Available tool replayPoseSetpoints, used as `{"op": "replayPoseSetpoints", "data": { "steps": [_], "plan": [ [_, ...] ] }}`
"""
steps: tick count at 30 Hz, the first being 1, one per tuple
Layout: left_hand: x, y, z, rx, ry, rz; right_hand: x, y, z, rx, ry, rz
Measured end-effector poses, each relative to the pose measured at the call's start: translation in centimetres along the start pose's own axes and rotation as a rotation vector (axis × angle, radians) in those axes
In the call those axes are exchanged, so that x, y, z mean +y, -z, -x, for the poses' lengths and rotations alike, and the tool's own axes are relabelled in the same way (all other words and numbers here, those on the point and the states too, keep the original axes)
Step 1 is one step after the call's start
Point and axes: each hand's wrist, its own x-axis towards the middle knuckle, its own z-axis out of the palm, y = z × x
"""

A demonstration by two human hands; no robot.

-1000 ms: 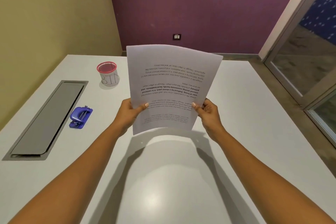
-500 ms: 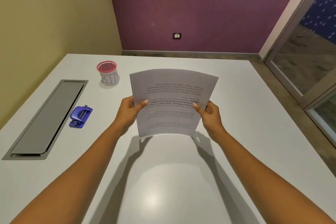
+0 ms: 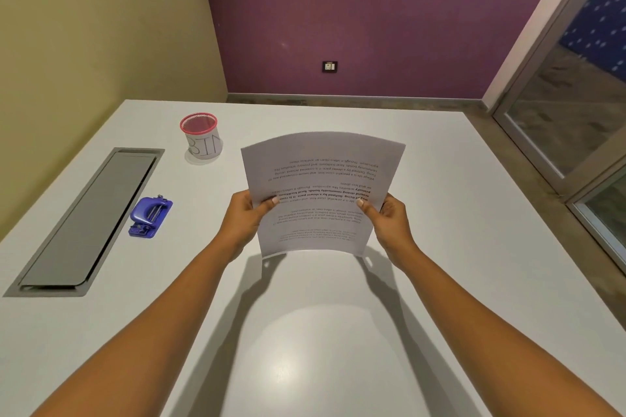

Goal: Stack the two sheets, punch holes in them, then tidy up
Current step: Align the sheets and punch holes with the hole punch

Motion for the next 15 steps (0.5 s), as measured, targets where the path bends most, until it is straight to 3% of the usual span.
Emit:
{"op": "replayPoseSetpoints", "data": {
  "steps": [15],
  "plan": [
    [0.45, 0.28, -0.10, 0.005, -0.027, 0.022, -0.72, 0.17, 0.15, 0.029, 0.029, -0.011]
  ]
}}
